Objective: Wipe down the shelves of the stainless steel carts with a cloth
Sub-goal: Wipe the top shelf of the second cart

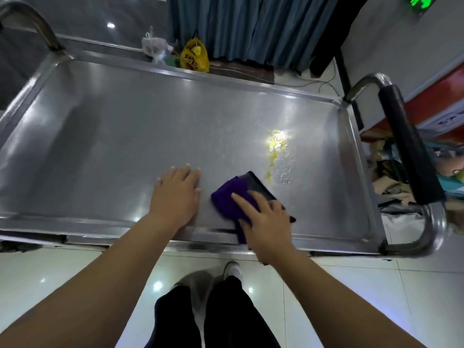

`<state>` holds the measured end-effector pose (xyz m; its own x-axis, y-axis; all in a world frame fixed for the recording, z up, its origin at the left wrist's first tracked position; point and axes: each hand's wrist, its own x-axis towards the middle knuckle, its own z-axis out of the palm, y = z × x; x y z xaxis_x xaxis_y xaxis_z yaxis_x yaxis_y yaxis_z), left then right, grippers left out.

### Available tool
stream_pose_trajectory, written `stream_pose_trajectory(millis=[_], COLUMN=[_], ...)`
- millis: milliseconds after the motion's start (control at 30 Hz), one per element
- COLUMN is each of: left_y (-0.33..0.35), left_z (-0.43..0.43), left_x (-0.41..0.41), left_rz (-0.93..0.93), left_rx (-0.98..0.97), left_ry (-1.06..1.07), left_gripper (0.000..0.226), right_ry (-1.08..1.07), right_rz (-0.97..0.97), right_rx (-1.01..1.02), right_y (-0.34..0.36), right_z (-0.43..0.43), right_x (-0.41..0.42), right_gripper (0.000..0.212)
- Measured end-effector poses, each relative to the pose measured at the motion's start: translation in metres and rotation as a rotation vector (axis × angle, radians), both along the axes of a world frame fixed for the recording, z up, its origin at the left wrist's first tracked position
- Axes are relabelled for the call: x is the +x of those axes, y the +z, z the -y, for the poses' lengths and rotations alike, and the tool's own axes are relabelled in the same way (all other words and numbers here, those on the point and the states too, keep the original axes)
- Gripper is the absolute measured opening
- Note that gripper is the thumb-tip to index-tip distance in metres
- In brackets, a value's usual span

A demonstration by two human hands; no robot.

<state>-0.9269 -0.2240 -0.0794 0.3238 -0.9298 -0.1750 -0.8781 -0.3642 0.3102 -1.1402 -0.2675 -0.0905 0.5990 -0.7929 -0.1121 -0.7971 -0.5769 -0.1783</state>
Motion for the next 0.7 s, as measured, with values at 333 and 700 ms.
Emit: stream_pose_trajectory(millis=[333,700], left_y=[-0.014,-0.013], left_z=[0.015,0.024], left_x=[-0.017,-0.024], left_rz=[0.136,0.053], left_rx=[0.072,-0.011], left_ry=[0.084,0.235], left_gripper=[0.044,0.037], right_ry=[-0.354,-0.285], right_rz=[0.05,0.053], right_rx=[0.118,0.074], right_y=[-0.013,-0.005], right_z=[0.099,0.196], right_x=[0.028,-0.004], right_gripper=[0.056,0.055])
